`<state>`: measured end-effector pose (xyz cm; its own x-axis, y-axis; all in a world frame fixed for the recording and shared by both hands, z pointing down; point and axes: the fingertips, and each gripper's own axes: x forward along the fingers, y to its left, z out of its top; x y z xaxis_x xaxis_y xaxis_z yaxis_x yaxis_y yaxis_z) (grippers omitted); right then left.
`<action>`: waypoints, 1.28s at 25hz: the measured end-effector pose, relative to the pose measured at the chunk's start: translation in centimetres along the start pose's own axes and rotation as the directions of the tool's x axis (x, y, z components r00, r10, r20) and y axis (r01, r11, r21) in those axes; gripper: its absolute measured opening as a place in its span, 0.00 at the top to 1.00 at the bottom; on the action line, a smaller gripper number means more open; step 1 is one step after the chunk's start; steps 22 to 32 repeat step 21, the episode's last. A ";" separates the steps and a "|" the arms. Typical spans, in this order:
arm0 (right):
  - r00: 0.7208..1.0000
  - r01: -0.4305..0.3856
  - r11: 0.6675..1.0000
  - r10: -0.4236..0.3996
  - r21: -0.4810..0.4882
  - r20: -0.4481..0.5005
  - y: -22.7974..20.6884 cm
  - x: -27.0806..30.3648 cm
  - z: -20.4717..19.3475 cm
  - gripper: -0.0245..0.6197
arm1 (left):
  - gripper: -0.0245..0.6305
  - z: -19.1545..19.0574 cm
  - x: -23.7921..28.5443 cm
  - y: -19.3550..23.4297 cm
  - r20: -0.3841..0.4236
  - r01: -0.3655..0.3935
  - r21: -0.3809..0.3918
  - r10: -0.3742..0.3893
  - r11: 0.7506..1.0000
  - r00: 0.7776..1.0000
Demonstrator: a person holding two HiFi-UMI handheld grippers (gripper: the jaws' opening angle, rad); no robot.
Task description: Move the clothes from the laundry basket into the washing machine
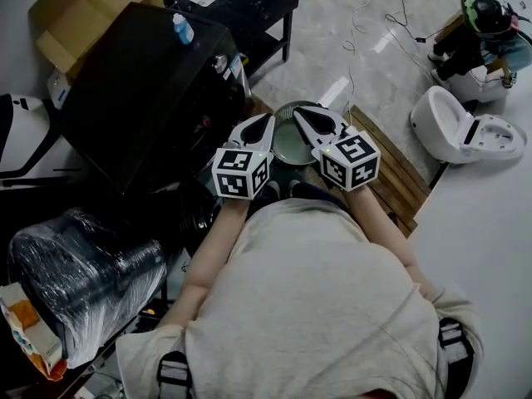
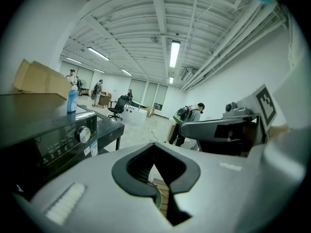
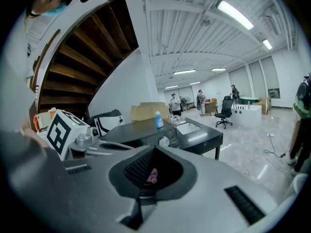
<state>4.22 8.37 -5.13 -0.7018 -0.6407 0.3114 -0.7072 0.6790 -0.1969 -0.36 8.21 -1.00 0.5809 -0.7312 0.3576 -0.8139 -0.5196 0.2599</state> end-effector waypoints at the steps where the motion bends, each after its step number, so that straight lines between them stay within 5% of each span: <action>1: 1.000 0.004 1.000 -0.004 0.001 -0.004 -0.2 0.0 -0.1 0.95 | 0.95 0.1 0.1 -0.1 -0.001 0.004 0.012 -0.004 1.000 1.000; 32: 0.998 0.062 0.998 -0.062 0.007 -0.025 -1.6 0.1 -0.6 0.95 | 0.95 0.3 1.7 -0.3 -0.016 0.032 0.056 -0.031 0.998 0.999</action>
